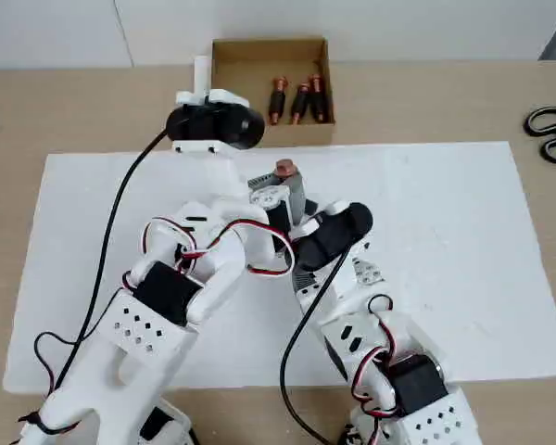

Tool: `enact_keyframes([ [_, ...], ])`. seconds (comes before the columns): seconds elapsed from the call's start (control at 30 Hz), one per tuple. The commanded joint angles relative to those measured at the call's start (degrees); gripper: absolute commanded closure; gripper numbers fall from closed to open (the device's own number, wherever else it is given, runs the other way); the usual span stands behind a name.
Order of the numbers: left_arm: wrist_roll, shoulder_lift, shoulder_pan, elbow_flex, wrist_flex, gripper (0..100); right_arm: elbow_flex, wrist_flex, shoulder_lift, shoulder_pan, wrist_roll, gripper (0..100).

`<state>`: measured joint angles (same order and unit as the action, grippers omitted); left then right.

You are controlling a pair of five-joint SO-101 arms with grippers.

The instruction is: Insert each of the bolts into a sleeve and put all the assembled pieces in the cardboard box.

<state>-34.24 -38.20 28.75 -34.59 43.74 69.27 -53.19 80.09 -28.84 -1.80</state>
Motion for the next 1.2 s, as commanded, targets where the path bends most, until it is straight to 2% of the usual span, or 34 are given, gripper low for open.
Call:
enact_keyframes([
  [0.0, -2.0, -2.5, 0.4, 0.3, -2.0, 99, -0.2, 1.5, 0.9, -0.3, 1.4, 99.5],
  [0.23, -2.1, -2.5, 0.6, 0.3, -1.8, 99, -0.2, 1.5, 0.9, -0.3, 1.5, 99.5],
  [0.4, -1.9, -2.6, 3.5, -1.6, -2.0, 99, -0.2, 1.5, 0.9, -0.3, 1.5, 99.5],
  [1.17, -2.1, -2.7, 3.9, -1.3, -4.6, 99, -0.1, 1.5, 0.9, -0.3, 1.5, 99.5],
])
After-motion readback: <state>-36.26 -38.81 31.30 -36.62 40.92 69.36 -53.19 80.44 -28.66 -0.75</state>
